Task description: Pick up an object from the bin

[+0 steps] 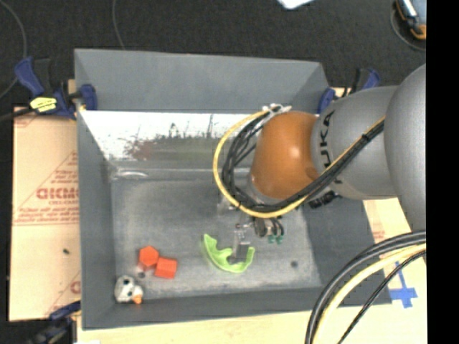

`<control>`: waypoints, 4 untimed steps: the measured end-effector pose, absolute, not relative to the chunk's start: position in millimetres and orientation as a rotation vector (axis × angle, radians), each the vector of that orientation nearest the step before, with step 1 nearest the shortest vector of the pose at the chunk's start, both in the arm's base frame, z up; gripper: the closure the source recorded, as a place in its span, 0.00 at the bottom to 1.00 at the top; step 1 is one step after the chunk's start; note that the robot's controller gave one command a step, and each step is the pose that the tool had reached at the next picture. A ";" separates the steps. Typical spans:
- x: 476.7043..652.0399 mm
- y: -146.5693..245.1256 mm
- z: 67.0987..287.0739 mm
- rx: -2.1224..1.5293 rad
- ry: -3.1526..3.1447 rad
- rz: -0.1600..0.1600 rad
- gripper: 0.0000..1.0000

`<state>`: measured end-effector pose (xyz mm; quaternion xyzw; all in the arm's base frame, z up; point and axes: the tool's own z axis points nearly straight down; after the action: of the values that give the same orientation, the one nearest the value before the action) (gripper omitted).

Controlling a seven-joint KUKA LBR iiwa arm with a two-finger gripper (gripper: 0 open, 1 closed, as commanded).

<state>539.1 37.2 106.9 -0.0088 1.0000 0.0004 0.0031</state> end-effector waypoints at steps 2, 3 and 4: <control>507.4 30.0 70.5 -0.592 3.079 0.000 1.00; 507.4 29.9 70.5 -0.590 3.079 0.000 1.00; 509.4 34.5 115.8 -0.596 3.074 -0.001 1.00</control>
Offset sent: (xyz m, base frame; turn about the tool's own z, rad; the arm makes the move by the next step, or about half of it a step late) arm -0.0323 -0.0064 -0.0369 -0.3646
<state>509.4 34.5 115.8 -0.1902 0.9817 -0.0004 0.0053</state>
